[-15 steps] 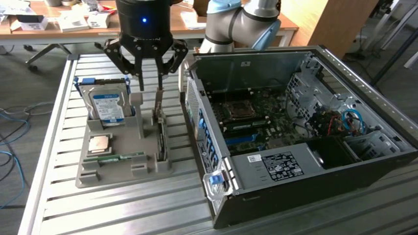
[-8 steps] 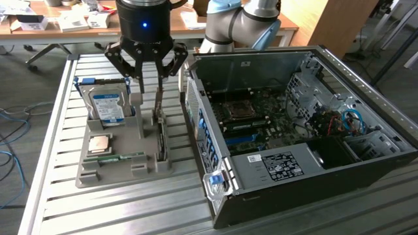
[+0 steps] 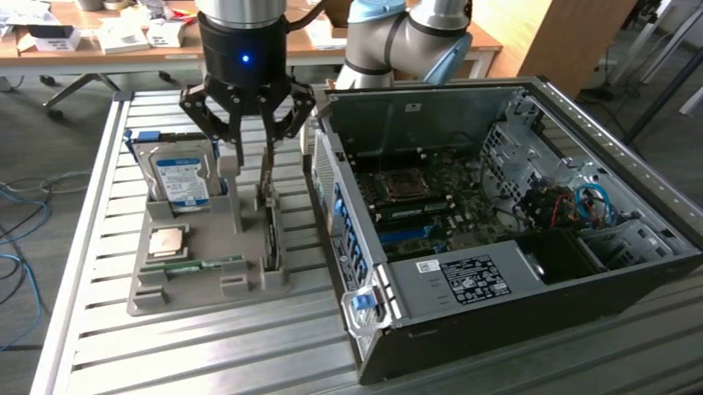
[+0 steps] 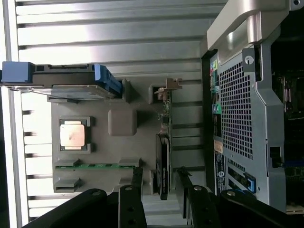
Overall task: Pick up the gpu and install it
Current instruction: 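Pick up the gpu and move the gpu toward the slot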
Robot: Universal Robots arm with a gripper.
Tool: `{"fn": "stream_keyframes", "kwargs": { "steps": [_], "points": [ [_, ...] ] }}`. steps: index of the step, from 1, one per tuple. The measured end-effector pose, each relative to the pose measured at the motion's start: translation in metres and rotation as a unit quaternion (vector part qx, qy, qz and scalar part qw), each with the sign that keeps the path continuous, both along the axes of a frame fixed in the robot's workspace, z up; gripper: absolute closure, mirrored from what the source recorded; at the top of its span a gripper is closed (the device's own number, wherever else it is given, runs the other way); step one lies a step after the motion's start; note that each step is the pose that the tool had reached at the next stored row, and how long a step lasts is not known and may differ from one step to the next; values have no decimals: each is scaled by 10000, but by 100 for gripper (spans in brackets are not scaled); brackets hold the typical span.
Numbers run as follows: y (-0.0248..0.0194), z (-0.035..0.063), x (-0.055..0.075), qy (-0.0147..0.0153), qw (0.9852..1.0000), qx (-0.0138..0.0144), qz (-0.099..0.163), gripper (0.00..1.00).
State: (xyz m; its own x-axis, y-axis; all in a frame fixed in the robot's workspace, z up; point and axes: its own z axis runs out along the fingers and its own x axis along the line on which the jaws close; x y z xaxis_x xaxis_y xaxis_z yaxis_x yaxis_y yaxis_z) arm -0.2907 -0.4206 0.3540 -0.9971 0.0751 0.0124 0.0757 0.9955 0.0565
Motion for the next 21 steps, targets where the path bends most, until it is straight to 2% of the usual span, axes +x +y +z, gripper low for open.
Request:
{"fn": "stream_keyframes", "kwargs": {
  "steps": [9,19,21],
  "points": [
    [0,-31,39,1,10000,0,0,59],
    [0,-203,40,2,10000,1,0,59],
    [0,-207,40,2,10000,0,0,59]
  ]
}}
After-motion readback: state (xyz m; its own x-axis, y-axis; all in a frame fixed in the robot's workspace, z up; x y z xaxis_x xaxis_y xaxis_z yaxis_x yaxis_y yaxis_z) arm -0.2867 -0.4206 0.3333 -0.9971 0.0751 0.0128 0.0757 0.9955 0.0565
